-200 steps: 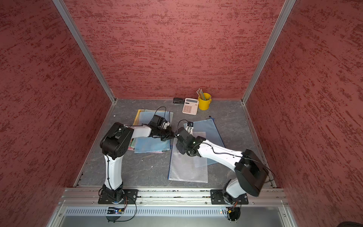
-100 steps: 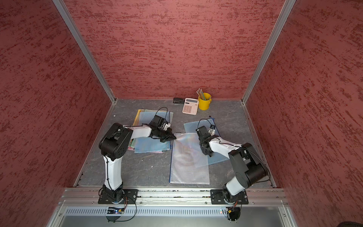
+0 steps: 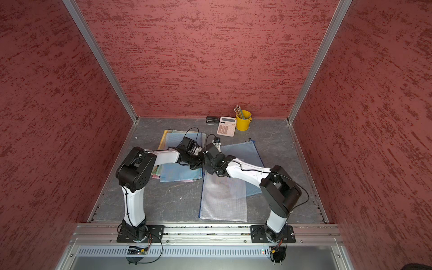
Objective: Wipe the document bag
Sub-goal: Wipe the dirt from the document bag.
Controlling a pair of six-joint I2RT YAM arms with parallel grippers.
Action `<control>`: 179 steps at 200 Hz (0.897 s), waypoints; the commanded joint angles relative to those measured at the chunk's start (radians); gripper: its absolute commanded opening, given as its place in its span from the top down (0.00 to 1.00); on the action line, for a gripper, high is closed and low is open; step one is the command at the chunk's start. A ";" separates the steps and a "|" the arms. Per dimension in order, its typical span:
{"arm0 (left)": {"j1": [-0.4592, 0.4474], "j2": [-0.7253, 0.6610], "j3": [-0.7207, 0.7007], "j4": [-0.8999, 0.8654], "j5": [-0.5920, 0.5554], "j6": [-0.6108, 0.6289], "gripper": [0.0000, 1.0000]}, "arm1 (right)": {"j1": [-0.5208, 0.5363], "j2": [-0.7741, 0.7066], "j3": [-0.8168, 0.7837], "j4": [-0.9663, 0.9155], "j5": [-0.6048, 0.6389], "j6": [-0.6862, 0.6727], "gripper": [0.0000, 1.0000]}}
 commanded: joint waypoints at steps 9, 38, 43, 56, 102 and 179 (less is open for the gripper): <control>0.012 -0.036 -0.008 0.057 -0.002 -0.046 1.00 | -0.017 0.011 -0.075 -0.098 0.017 0.078 1.00; 0.033 -0.060 0.002 0.066 0.004 -0.054 1.00 | -0.055 -0.189 -0.264 -0.227 0.127 0.136 1.00; 0.037 -0.063 0.005 0.063 0.004 -0.053 1.00 | -0.070 -0.223 -0.294 -0.253 0.138 0.143 1.00; 0.048 -0.066 0.012 0.056 0.012 -0.041 1.00 | -0.092 -0.294 -0.343 -0.331 0.179 0.163 1.00; 0.065 -0.045 0.030 0.006 0.018 0.019 1.00 | -0.027 -0.419 -0.268 -0.388 0.189 0.137 1.00; 0.047 -0.004 0.033 0.015 0.007 0.025 1.00 | 0.104 -0.019 -0.219 0.087 -0.048 0.092 1.00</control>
